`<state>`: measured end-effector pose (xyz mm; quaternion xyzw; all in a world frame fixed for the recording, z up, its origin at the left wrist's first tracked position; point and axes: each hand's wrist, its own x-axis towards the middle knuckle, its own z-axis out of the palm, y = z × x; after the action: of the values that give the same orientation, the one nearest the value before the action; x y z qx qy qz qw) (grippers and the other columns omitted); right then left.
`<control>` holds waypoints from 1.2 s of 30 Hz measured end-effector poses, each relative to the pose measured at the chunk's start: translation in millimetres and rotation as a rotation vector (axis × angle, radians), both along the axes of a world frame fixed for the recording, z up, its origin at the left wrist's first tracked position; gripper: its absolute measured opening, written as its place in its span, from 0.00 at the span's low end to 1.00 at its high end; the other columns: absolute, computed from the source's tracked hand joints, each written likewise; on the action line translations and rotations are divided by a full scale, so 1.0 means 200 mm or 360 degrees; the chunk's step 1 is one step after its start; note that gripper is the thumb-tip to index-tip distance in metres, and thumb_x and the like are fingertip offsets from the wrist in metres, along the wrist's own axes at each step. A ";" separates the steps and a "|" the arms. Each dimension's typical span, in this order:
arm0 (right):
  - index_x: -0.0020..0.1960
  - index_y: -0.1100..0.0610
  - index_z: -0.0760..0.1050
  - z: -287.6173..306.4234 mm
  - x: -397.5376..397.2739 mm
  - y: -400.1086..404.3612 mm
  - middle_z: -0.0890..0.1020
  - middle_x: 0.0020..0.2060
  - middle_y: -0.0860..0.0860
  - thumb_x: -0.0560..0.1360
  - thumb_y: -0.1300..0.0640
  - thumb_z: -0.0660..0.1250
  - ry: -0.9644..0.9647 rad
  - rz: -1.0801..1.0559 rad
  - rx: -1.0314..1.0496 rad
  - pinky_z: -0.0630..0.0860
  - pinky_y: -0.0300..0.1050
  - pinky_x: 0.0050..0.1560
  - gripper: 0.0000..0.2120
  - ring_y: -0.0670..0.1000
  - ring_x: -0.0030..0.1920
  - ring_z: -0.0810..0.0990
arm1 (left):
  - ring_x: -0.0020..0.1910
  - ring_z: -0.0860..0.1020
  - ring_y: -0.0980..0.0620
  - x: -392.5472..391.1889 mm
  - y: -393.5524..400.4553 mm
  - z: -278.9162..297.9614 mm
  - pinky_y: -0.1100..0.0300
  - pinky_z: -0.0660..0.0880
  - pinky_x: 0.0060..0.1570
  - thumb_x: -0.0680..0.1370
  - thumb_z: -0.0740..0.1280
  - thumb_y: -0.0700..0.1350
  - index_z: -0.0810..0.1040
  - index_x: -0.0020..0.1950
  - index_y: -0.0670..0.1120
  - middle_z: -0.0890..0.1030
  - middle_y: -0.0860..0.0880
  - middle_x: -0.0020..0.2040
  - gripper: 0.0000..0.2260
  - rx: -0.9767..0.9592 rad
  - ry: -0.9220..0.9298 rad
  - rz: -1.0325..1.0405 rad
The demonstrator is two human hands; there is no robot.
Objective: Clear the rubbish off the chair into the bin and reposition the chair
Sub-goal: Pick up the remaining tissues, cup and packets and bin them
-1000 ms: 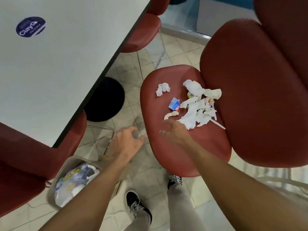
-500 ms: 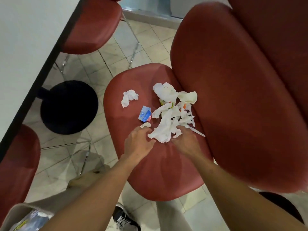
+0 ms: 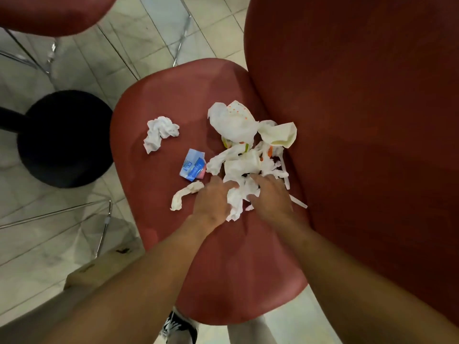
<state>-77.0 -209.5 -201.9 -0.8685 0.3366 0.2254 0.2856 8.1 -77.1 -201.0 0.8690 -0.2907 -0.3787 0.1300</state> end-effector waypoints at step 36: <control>0.50 0.57 0.81 1.04 -0.20 0.78 0.82 0.41 0.49 0.75 0.60 0.66 -0.0598 -0.0267 0.0188 0.72 0.35 0.38 0.06 0.47 0.39 0.78 | 0.51 0.80 0.50 -0.33 0.97 1.03 0.65 0.69 0.47 0.75 0.71 0.45 0.83 0.56 0.49 0.84 0.50 0.53 0.10 -0.0392 -0.0322 0.0763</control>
<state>-116.7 -52.7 6.6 -0.8460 0.3348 0.0544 0.4114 -58.2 116.0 5.7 0.9240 -0.1322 -0.2103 0.2906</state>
